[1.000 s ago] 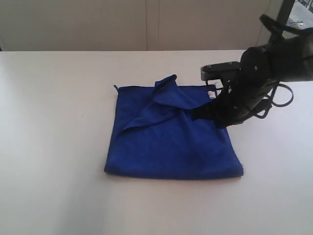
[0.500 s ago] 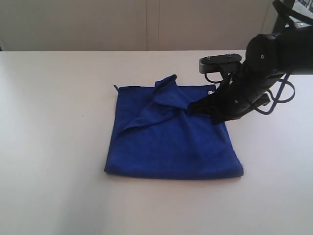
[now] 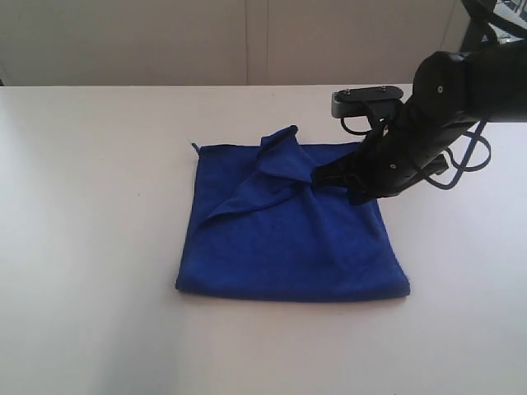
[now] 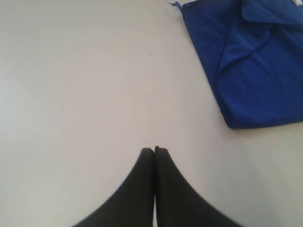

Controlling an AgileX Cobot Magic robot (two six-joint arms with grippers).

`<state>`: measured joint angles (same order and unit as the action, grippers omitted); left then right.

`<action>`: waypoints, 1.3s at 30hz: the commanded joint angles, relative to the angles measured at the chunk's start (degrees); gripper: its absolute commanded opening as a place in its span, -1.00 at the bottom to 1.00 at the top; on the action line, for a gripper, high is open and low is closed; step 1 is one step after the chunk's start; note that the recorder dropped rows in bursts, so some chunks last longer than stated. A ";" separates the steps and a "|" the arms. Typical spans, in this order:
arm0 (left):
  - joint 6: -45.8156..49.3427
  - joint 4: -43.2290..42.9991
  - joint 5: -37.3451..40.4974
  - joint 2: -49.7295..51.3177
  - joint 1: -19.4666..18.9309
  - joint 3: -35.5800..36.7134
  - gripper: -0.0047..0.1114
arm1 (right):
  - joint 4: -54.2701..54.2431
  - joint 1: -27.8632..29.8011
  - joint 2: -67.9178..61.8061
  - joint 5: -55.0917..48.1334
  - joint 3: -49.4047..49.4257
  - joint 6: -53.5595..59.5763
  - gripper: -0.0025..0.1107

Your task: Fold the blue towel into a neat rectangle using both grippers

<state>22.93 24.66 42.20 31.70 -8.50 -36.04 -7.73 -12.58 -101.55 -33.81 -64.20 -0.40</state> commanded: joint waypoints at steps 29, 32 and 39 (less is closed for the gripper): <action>1.13 9.68 -1.00 3.14 -0.06 0.30 -0.92 | -2.23 0.52 5.18 4.26 1.39 3.56 -0.96; 3.37 12.78 -0.89 8.41 -0.06 0.30 -0.92 | -7.23 0.52 2.25 1.69 -1.97 7.62 -0.96; 20.38 31.70 -3.82 23.36 0.14 0.30 -0.92 | -15.21 0.52 -6.20 0.65 -10.13 19.31 -0.96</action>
<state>35.15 46.75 39.03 50.04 -8.50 -36.04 -20.68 -12.58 -105.21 -32.64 -71.55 14.41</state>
